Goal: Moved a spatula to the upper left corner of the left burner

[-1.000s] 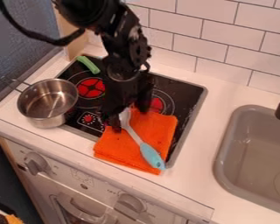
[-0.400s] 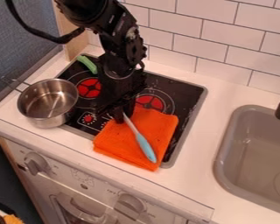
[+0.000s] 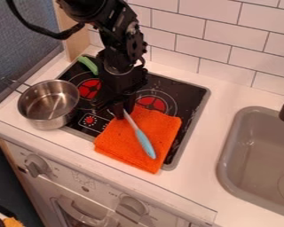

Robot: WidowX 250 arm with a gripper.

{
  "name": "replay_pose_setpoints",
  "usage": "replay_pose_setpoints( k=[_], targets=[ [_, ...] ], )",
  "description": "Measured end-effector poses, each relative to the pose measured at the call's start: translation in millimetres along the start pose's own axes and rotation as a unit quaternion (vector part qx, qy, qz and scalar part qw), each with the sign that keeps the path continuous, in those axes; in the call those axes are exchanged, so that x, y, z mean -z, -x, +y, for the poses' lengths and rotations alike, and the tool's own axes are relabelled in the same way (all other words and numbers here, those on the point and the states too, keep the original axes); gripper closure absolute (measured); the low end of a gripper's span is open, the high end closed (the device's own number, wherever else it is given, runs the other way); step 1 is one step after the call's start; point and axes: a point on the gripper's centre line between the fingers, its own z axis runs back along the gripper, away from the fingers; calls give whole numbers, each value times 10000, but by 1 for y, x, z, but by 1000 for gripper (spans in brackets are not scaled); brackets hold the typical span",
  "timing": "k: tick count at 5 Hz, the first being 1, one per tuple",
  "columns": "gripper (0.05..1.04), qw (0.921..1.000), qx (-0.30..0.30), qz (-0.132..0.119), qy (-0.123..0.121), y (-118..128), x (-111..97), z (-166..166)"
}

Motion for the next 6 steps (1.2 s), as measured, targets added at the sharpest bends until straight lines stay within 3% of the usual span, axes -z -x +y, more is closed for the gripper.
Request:
replay_pose_setpoints(
  k=[1, 3, 6],
  targets=[
    [881, 9998, -84, -95, 179, -7, -12, -9],
    [881, 9935, -686, -457, 783, -54, -46, -55],
    [881, 9908, -1223, -477, 338, -111, 10, -75]
  ],
)
